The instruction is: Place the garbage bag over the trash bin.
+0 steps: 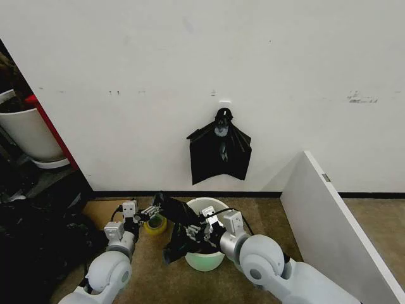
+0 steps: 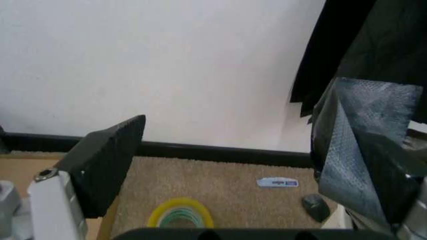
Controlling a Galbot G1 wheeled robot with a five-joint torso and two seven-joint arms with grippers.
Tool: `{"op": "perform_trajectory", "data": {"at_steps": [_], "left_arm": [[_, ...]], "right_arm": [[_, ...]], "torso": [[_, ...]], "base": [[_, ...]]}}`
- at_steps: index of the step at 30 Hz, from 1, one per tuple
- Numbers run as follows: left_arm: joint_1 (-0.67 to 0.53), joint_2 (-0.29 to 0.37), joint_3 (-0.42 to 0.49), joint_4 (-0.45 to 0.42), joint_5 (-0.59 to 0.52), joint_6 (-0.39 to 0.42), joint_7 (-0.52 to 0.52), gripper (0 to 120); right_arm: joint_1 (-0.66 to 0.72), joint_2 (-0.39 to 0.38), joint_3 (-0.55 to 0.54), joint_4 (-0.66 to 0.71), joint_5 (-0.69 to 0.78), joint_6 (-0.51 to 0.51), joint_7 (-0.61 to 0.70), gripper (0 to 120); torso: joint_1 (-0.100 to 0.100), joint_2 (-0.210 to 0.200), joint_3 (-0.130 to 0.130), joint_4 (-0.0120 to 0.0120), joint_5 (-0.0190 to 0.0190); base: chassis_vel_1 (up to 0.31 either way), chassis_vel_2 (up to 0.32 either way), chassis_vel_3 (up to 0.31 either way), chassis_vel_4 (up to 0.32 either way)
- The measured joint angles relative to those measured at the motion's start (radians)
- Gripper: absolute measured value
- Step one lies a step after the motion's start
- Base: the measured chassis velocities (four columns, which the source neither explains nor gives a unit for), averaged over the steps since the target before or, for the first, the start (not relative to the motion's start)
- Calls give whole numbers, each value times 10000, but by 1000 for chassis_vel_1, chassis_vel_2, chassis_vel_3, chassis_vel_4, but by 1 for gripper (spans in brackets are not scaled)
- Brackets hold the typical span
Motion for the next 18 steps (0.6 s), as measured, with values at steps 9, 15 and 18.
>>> {"op": "perform_trajectory", "data": {"at_steps": [9, 15, 18], "left_arm": [[13, 48, -5, 71, 61, -137, 170, 100], [173, 297, -138, 200, 80, -832, 1173, 100], [314, 465, -242, 277, -105, -1404, 1979, 100]], "right_arm": [[-61, 101, 41, 10, 385, 159, 328, 4], [-115, 331, 176, -45, 855, 352, 1002, 0], [-214, 341, 189, -55, 843, 353, 1116, 0]], "torso": [[0, 0, 0, 0, 0], [0, 0, 0, 1, 2], [0, 0, 0, 1, 0]], "base": [[0, 0, 0, 0], [0, 0, 0, 0], [0, 0, 0, 0]]}}
